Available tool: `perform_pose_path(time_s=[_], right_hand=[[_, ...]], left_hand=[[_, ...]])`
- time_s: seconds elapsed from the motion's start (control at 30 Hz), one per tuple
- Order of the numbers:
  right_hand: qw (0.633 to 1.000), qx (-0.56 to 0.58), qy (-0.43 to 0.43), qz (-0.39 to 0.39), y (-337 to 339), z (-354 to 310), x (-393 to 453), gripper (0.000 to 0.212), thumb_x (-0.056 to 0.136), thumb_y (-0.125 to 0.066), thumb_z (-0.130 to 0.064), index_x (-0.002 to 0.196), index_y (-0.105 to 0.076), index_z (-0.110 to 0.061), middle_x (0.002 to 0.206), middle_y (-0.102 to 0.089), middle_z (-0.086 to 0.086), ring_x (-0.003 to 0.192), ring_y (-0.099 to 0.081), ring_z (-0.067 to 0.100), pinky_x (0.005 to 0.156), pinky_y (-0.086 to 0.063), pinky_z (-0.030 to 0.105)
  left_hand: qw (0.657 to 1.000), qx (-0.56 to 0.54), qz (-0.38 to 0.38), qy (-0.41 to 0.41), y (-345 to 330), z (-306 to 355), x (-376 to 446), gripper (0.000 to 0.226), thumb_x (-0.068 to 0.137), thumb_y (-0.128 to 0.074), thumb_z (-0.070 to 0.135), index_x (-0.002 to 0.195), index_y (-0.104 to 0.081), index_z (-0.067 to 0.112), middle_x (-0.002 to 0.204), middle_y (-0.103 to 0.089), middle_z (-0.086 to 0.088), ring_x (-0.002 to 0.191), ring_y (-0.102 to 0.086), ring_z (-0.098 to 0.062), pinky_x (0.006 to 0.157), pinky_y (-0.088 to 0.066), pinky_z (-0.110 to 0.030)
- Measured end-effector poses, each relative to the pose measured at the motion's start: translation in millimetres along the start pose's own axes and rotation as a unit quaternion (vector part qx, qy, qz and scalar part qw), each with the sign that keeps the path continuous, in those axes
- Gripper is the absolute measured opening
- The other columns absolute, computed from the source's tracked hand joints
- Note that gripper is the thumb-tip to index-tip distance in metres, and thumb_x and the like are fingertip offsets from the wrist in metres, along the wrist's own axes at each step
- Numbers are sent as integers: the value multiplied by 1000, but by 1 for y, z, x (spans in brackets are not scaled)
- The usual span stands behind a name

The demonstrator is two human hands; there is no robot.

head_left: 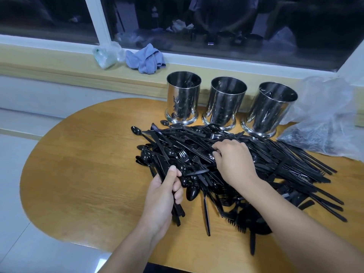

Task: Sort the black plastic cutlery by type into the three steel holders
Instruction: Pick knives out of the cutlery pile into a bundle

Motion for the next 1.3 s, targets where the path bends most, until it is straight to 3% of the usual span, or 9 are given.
perform_pose_path(time_s=[0.27,0.37,0.57,0.73,0.93,1.03,1.1,1.2,1.3], right_hand=[[926,359,-70,-94,22,-6,-29,10,102,-77,-26,95,-83,-30,82,-75,-9,71,-62,5,75,-56,23],[879,447,-80,-145,24,-22,-52,6,100,-80,-28,97,-85,-30,89,-79,-2,84,-71,26,84,-62,34],[847,491,-98,-178,22,-37,-77,7,99,-81,-29,97,-87,-33,93,-82,-2,95,-75,29,97,-62,46],[826,521,-150,-151,28,-30,-82,17,99,-80,-19,89,-89,-29,97,-84,-9,96,-78,9,98,-61,37],[839,500,-151,-153,33,-29,-82,13,96,-82,-23,86,-88,-28,94,-83,-4,88,-77,9,89,-64,32],[835,516,-166,-95,39,-24,-77,12,97,-82,-24,87,-88,-28,91,-80,10,81,-71,28,79,-62,37],[813,545,-179,-103,37,-24,-74,14,99,-79,-23,87,-86,-23,82,-77,7,63,-60,24,63,-54,32],[806,550,-159,-150,32,-40,-70,20,102,-75,-17,83,-83,-13,77,-76,9,59,-55,17,57,-50,24],[824,532,-133,-143,31,-51,-64,21,101,-74,-11,82,-82,-7,77,-75,18,55,-61,22,57,-58,34]], left_hand=[[1000,2,-14,-14,-13,6,-1,35,107,-73,41,118,-70,8,81,-44,2,65,-37,-12,57,-30,-28],[999,-19,-31,-18,-24,13,-3,28,103,-79,38,121,-77,17,86,-56,5,68,-47,-9,56,-34,-24],[1000,-16,-13,-8,-27,14,-6,35,101,-82,37,111,-71,4,87,-53,-9,66,-46,-10,55,-36,-23],[1000,-2,-19,9,-29,11,-11,22,107,-74,36,104,-72,14,83,-60,0,66,-46,-8,56,-41,-19],[999,33,-30,13,-32,10,-18,34,115,-59,46,117,-72,15,95,-69,-1,73,-49,-13,76,-45,-34],[999,28,-17,17,-29,8,-17,29,113,-61,43,119,-73,18,90,-59,4,78,-57,-10,71,-47,-29],[999,-2,-33,25,-29,4,-16,21,114,-61,36,119,-72,19,92,-55,0,77,-57,-11,67,-45,-28],[997,-8,-78,18,-37,3,-17,24,116,-58,30,119,-71,10,105,-73,-7,93,-73,-22,81,-62,-35],[995,-7,-103,-4,-42,6,-20,27,118,-53,25,130,-72,10,117,-81,-10,103,-79,-27,93,-64,-41]])
Point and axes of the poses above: each hand's wrist, its own x-axis towards the middle knuckle, its own y-axis out of the back of the hand, z = x × y, the point moved 8 cm from there along x, towards the middle knuckle
